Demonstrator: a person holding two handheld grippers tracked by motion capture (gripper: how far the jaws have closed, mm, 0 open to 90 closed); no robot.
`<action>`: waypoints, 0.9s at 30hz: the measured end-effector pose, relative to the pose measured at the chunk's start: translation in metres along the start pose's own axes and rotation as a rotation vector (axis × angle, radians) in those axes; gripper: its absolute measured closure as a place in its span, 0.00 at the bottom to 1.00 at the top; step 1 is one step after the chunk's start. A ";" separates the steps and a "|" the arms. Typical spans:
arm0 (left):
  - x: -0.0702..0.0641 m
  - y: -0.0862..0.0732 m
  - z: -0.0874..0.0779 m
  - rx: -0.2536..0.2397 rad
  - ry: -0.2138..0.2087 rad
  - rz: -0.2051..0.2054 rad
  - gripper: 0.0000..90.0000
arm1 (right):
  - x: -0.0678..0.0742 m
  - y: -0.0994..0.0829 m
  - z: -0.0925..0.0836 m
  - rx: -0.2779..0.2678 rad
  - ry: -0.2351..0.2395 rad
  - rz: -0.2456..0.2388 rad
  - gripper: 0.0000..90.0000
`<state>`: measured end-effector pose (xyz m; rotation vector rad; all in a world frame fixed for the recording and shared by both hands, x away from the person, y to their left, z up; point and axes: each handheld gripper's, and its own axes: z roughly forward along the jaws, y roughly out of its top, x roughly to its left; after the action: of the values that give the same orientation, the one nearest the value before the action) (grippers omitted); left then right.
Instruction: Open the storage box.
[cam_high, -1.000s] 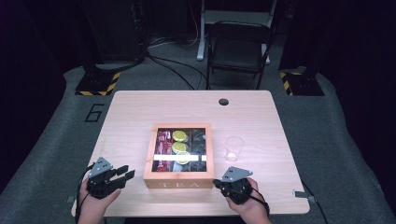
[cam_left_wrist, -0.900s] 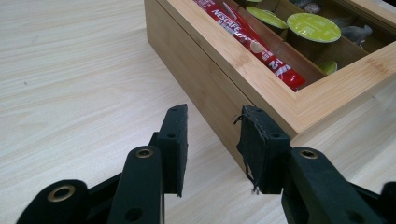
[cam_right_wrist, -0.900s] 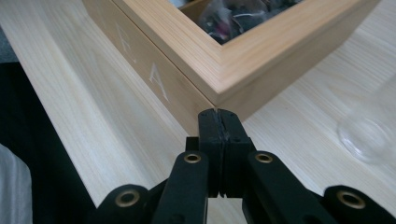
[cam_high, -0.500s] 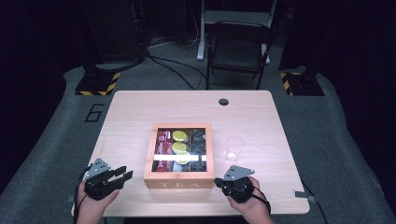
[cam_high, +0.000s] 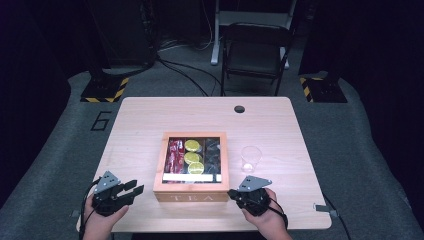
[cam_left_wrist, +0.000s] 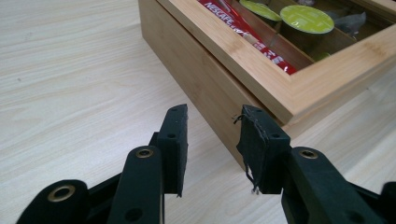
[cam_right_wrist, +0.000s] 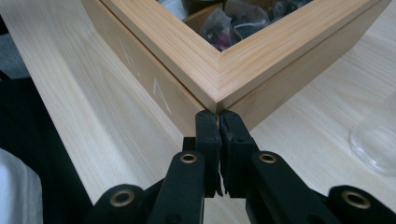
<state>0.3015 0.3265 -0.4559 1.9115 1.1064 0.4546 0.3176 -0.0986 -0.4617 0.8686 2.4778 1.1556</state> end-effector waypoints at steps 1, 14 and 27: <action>0.000 0.000 -0.001 0.008 -0.013 0.008 0.69 | 0.000 0.001 -0.001 -0.012 0.001 0.000 0.97; -0.020 0.002 0.003 0.002 -0.085 0.090 0.69 | -0.002 0.008 -0.006 -0.085 0.002 0.009 0.97; -0.034 0.017 0.021 0.000 -0.039 0.128 0.66 | -0.002 0.010 -0.008 -0.100 -0.001 0.041 0.97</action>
<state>0.3056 0.2832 -0.4508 1.9903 0.9622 0.4860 0.3192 -0.0992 -0.4488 0.8952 2.3887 1.2805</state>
